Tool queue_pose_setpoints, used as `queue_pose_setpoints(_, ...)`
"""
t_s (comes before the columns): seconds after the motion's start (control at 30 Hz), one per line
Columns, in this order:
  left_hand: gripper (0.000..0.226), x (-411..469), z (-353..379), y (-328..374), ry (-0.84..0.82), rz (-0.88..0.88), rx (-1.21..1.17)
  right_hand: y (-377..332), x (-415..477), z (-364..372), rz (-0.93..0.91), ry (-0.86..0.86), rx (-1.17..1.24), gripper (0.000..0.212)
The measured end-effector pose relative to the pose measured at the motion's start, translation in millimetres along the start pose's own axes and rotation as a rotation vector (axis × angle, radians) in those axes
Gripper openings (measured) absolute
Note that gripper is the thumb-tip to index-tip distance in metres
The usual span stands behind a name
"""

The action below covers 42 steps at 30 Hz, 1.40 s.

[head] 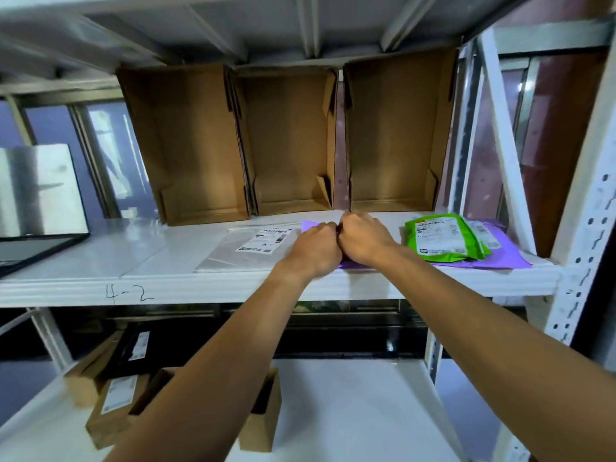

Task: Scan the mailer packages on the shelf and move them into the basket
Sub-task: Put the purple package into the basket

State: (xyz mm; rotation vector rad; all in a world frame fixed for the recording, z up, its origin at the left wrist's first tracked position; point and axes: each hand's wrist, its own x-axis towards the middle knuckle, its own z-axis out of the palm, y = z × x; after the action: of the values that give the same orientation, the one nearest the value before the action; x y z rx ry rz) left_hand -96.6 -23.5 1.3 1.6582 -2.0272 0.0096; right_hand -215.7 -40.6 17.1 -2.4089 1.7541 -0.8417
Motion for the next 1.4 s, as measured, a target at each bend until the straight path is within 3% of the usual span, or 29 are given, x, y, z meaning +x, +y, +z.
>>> queue_pose_setpoints(0.17,0.032,10,11,-4,-0.072,0.010,0.079,18,2,17,0.040,-0.165,0.149,0.043)
queue_pose_setpoints(0.43,0.047,17,5,-6,-0.195,-0.045,0.067,16,4,11,0.103,-0.347,0.126,0.069)
queue_pose_setpoints(0.63,0.062,32,12,-20,-0.249,-0.118,0.096,16,14,6,0.117,-0.404,0.130,0.057)
queue_pose_setpoints(0.73,0.056,36,16,-21,-0.240,-0.101,0.127,18,21,7,0.094,-0.430,0.079,0.054)
queue_pose_setpoints(1.0,0.041,38,25,-19,-0.158,0.042,0.304,33,39,26,-0.010,-0.394,-0.081,0.048)
queue_pose_setpoints(1.2,0.037,44,28,-22,-0.101,0.109,0.448,46,52,38,0.004,-0.365,-0.201,0.058)
queue_pose_setpoints(1.4,0.037,49,30,-23,-0.070,0.162,0.563,50,60,47,0.067,-0.347,-0.177,0.076)
